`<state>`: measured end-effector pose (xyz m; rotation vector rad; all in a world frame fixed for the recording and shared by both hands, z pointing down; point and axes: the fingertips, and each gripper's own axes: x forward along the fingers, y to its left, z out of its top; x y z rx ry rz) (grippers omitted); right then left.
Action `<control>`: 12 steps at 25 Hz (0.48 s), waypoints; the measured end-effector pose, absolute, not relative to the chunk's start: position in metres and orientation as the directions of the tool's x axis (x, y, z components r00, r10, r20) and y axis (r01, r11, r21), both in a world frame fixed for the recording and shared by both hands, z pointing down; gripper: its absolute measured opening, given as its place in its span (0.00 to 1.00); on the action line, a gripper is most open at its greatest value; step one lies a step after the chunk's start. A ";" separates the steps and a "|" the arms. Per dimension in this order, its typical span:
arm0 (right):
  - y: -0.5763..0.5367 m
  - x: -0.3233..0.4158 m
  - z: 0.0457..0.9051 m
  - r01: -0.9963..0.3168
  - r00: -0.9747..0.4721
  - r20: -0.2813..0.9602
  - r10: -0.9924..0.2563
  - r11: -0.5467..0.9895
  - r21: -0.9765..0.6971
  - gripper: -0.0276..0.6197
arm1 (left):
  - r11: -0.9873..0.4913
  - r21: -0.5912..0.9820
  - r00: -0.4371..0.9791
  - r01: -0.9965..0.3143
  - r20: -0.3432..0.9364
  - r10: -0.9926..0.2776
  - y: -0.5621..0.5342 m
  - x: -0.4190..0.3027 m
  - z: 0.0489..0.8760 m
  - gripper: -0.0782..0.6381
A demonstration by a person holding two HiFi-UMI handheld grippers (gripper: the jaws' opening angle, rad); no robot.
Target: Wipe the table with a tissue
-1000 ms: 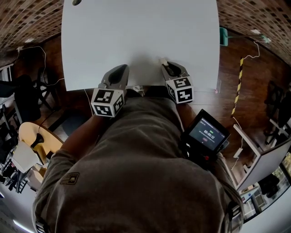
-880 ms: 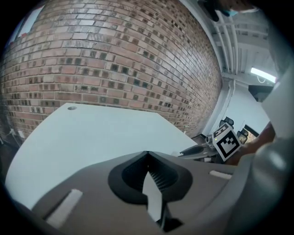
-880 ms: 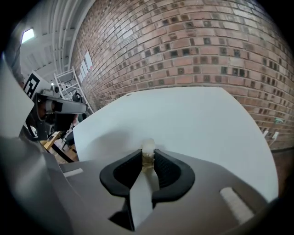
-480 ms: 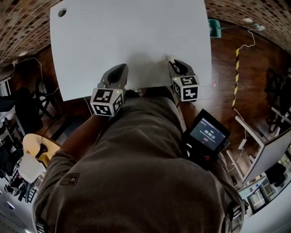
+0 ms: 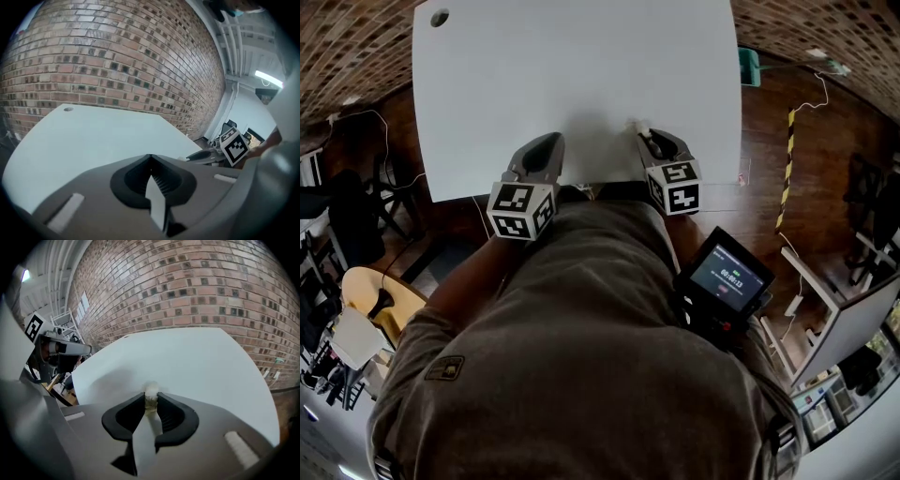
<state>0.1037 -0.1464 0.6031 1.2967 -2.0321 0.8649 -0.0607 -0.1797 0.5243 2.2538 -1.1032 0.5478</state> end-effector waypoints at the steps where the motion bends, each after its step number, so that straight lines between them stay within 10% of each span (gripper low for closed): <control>1: -0.146 0.098 0.603 -0.916 -0.379 0.748 -0.545 0.336 -0.219 0.18 | -0.494 0.306 0.572 -0.813 0.577 -0.583 -0.179 -0.063 0.523 0.11; 12: -0.145 0.074 0.604 -0.880 -0.439 0.743 -0.505 0.409 -0.241 0.18 | -0.462 0.295 0.542 -0.836 0.572 -0.616 -0.174 -0.074 0.516 0.11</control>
